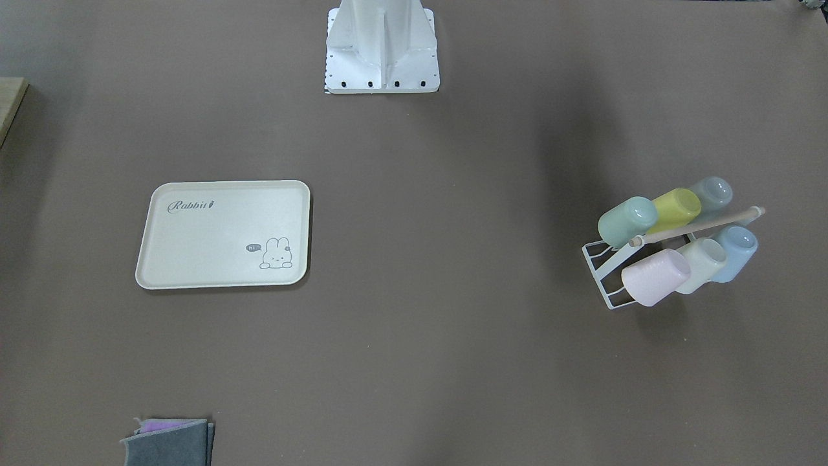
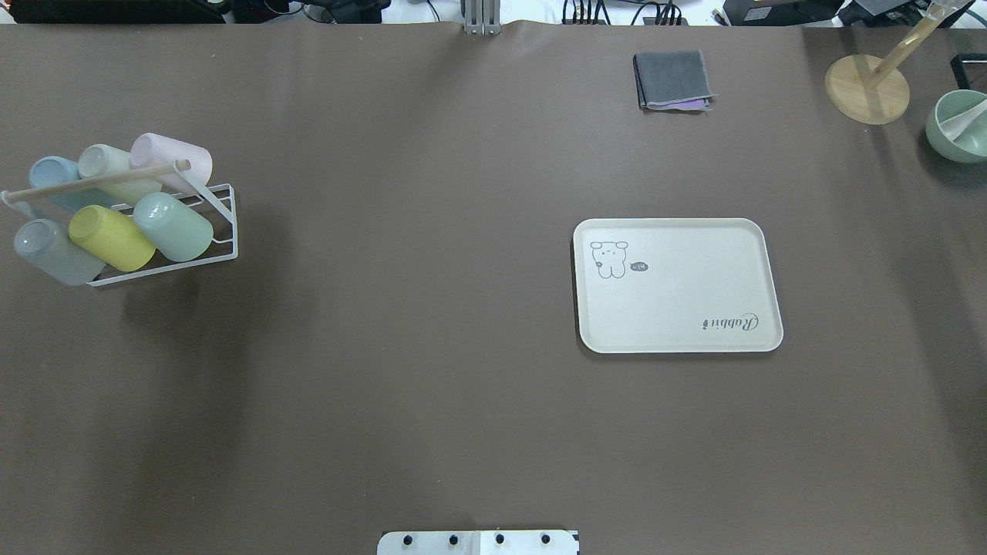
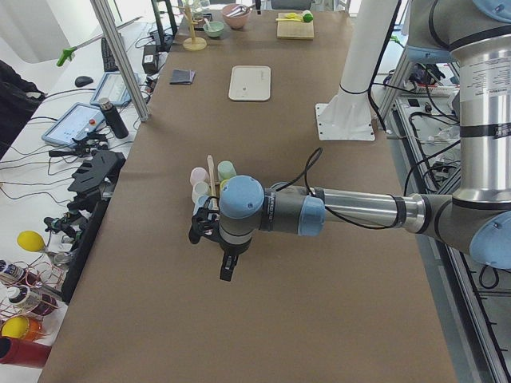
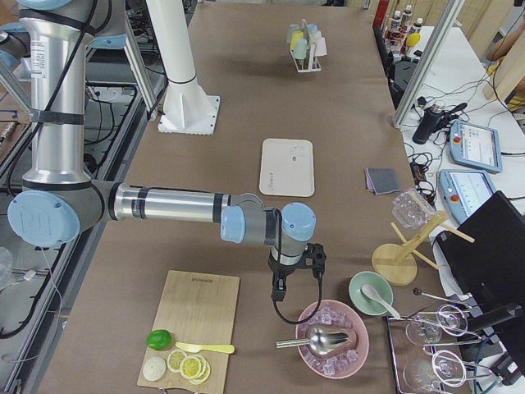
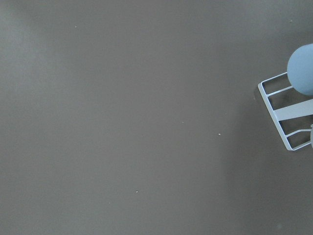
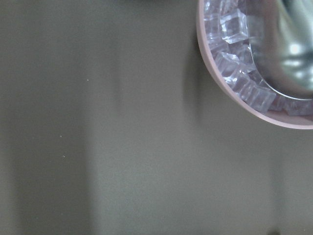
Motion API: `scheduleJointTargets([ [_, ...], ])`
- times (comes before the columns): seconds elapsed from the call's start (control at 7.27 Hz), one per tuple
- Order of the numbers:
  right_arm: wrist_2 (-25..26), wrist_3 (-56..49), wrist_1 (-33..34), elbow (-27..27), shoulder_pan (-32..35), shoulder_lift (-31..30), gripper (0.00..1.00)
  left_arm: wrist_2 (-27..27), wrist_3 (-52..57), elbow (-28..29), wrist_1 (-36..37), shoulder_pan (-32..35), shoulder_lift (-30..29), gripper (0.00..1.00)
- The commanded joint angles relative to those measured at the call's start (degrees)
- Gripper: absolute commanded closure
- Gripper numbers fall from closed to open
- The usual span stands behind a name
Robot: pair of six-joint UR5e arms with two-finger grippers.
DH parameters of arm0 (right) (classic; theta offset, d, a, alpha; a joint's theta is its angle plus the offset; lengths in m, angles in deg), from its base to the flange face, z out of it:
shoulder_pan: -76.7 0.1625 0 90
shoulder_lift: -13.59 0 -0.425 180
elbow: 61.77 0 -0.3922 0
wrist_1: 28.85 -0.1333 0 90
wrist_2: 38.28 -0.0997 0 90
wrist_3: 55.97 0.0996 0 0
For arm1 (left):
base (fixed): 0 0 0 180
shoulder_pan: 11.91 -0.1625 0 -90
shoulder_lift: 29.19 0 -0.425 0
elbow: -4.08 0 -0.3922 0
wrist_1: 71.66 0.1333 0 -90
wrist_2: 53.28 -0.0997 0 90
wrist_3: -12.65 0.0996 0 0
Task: Pick up and place green cup on tray
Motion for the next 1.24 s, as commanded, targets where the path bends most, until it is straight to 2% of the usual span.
scheduleJointTargets([
  [0.0,0.9,-0.3,0.0,1.7,-1.0,-0.2,0.00,-2.1,0.0,-8.1,9.5,-2.8,-0.8,0.02],
  [0.14,0.0,-0.3,0.0,0.2,-0.9,-0.3,0.00,-2.5,0.0,-10.5,12.9,-3.7,-1.6,0.02],
  [0.28,-0.7,0.2,0.0,-2.9,-0.9,-0.6,0.00,-2.7,-0.1,-13.4,16.7,-7.7,-3.4,0.02],
  [0.41,-0.5,0.1,0.0,-5.7,-0.9,-0.6,0.00,-7.7,-3.4,-17.3,25.0,-13.6,-7.3,0.02],
  [0.55,-0.7,0.3,0.0,-7.4,-0.9,-0.7,0.00,-10.5,-7.3,-18.1,33.5,-16.8,-14.3,0.02],
  [0.69,-2.0,0.0,0.0,-7.5,-0.9,-0.2,0.00,-10.8,-7.7,-17.8,42.4,-18.1,-21.4,0.02],
  [0.83,-5.7,-0.2,0.0,-8.0,-0.9,-0.1,0.00,-10.7,-7.4,-17.3,47.7,-20.2,-25.4,0.02],
  [0.96,-11.0,0.0,0.0,-8.1,-0.9,-0.1,0.00,-10.5,-7.5,-18.5,48.2,-21.5,-26.2,0.02],
  [1.1,-17.6,0.2,0.0,-8.1,-1.2,0.1,0.00,-11.1,-7.6,-19.2,47.8,-26.2,-27.6,0.02],
])
